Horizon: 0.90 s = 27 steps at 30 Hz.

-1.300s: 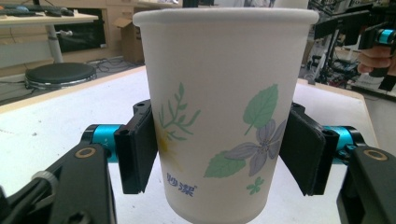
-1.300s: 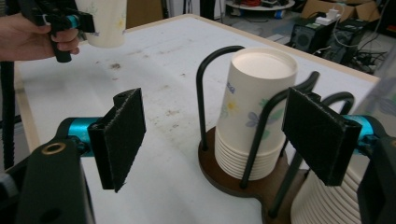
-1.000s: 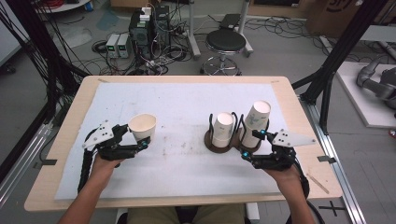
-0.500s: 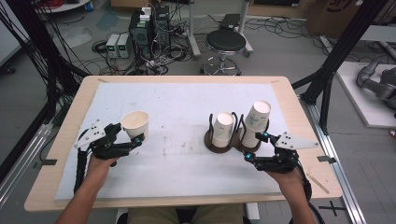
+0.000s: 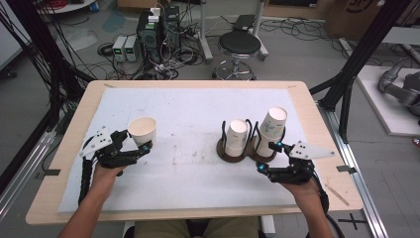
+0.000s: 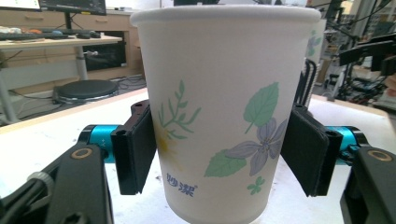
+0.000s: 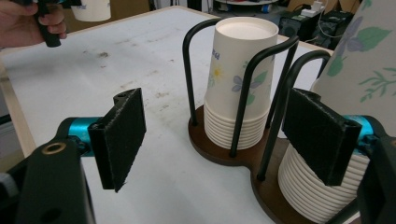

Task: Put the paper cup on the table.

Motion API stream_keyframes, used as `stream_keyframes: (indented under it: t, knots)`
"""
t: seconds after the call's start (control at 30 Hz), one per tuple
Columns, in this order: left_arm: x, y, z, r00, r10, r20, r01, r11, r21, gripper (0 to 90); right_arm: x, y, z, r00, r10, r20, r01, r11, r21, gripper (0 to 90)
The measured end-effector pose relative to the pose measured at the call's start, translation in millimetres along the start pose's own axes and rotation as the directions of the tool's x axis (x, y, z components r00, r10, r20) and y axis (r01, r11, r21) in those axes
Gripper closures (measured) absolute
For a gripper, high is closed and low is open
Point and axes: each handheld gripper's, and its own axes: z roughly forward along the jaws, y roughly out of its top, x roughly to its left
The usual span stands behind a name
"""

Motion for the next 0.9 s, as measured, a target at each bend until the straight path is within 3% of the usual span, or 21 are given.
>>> stream_keyframes:
  t: [0.17,0.47,0.77,0.9]
  knots:
    - [10.6,-3.7,8.3,0.9989,-0.022,-0.043,0.021,0.9997,-0.008,32.4,1.6,-1.2,1.7,1.0,-0.002,-0.008,0.002,1.0,0.007,22.3]
    - [20.9,-16.4,30.5,0.9953,-0.053,-0.081,0.057,0.9971,0.051,32.6,2.1,-0.5,2.8,0.9998,-0.01,-0.018,0.01,0.9999,0.008,22.3]
    - [17.3,-31.4,60.4,0.9971,-0.044,-0.062,0.052,0.9897,0.134,32.7,2.7,-1.0,1.3,0.9998,-0.012,-0.017,0.012,0.9999,0.011,22.3]
    - [12.9,-33.4,69.0,0.9957,-0.017,-0.091,0.034,0.9814,0.189,33.3,3.2,-0.9,0.2,0.9998,-0.01,-0.02,0.011,0.9999,0.011,22.3]
